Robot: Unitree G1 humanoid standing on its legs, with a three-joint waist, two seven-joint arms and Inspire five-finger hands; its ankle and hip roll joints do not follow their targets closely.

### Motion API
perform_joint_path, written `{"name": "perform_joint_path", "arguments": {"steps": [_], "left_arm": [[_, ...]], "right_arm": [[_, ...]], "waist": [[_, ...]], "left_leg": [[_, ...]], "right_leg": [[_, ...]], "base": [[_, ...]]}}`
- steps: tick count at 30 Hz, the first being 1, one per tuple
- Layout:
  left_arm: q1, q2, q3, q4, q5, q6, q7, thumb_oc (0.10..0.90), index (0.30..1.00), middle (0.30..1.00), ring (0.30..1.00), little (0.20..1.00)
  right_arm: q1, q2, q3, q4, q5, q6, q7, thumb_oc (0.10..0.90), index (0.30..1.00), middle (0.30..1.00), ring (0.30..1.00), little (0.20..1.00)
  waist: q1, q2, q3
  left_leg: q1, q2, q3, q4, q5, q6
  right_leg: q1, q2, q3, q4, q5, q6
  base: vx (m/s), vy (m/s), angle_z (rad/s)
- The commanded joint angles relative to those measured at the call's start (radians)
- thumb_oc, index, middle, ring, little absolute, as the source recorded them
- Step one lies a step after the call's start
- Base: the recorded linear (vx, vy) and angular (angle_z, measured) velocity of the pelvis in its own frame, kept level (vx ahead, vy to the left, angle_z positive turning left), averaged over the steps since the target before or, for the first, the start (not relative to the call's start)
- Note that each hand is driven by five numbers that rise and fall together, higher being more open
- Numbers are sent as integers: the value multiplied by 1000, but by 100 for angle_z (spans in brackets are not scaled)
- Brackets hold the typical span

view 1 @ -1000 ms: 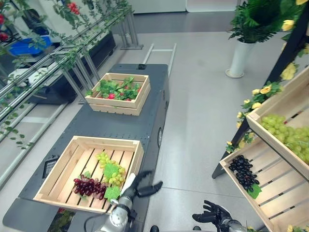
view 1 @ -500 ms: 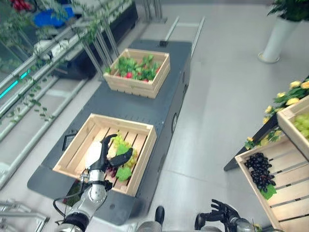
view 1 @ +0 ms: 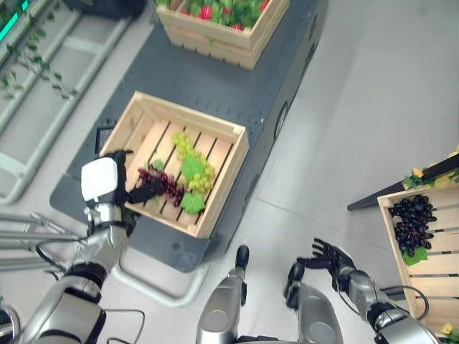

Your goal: Pick up the fruits from the basket on one side to the basket on the other side

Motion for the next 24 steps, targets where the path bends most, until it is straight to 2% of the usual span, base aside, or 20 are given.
{"name": "perform_joint_path", "arguments": {"steps": [1,6,12,19,24], "left_arm": [[-46,109,41,-13,76,77,97,800,900,900,900,900],[-95,179,-29,-28,211,204,132,800,900,900,900,900],[-189,255,-97,-68,246,274,67,800,900,900,900,900],[-276,319,-155,-80,256,335,-29,800,900,900,900,900],[-363,369,-241,-110,414,417,-144,800,900,900,900,900]], "right_arm": [[58,-31,-2,-40,38,-32,32,800,900,900,900,900],[12,-55,16,-46,14,-13,43,800,900,900,900,900],[-22,-81,29,-58,20,-5,40,800,900,900,900,900],[-32,-96,37,-66,7,-10,69,800,900,900,900,900],[-45,-94,58,-88,13,-16,99,800,900,900,900,900]], "waist": [[-19,-4,-11],[-19,-6,15],[-13,-18,15],[-8,-38,15],[0,-59,15]], "left_leg": [[-110,-30,50,259,-156,32],[-224,-28,82,390,-201,51],[-371,-15,93,543,-257,65],[-460,-8,87,608,-279,70],[-493,-7,82,615,-281,70]], "right_leg": [[12,40,17,68,-25,-91],[-99,18,26,222,-73,-105],[-252,7,35,363,-105,-108],[-349,10,39,436,-117,-103],[-392,6,31,459,-113,-92]], "base": [[-57,102,0],[-32,112,2],[-22,73,2],[1,41,-2],[18,7,8]]}}
